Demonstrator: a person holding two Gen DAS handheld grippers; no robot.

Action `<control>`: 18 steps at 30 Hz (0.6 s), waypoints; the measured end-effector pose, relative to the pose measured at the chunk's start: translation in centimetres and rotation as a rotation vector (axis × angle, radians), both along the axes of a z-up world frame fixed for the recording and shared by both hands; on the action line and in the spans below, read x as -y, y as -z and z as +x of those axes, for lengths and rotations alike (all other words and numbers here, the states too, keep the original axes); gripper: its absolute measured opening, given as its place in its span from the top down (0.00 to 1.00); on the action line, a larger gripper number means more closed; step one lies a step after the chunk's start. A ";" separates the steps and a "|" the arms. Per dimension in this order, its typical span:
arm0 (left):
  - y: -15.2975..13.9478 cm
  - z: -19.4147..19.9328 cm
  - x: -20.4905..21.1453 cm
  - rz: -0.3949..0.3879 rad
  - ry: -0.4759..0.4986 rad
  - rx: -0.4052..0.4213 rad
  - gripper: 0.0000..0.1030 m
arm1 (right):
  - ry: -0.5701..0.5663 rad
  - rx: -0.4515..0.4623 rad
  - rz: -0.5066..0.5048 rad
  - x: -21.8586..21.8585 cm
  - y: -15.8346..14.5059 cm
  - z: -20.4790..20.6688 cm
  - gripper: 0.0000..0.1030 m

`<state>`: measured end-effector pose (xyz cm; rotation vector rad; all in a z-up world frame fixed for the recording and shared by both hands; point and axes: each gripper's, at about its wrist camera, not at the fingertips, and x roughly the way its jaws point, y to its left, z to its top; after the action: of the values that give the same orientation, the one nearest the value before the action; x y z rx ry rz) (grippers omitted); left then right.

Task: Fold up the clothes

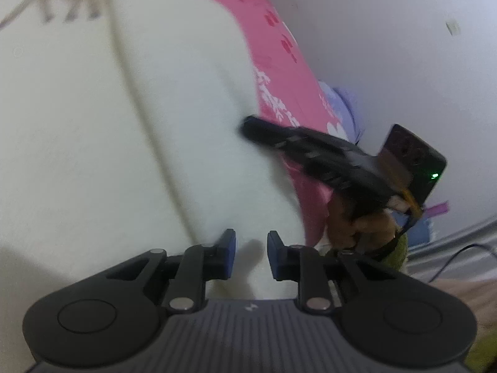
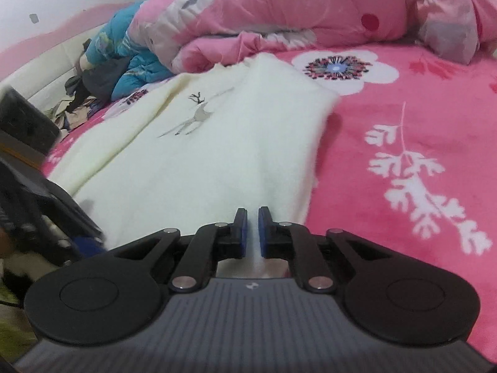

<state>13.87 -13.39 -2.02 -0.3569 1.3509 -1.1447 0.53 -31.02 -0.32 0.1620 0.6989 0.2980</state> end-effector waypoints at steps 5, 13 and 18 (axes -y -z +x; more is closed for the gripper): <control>-0.2 0.0 0.1 0.007 0.035 0.026 0.78 | -0.060 0.094 0.076 1.1 -3.6 3.1 0.92; -0.2 0.0 -0.6 -0.006 0.060 0.050 0.78 | 0.043 -0.068 0.308 6.9 1.4 14.3 0.98; 0.3 0.0 -0.9 -0.018 0.076 0.064 0.78 | 0.053 -0.070 0.405 8.4 0.9 14.9 0.92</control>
<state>13.91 -12.51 -2.28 -0.2815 1.3076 -1.2224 15.43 -39.38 -1.19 0.5777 0.6962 0.3820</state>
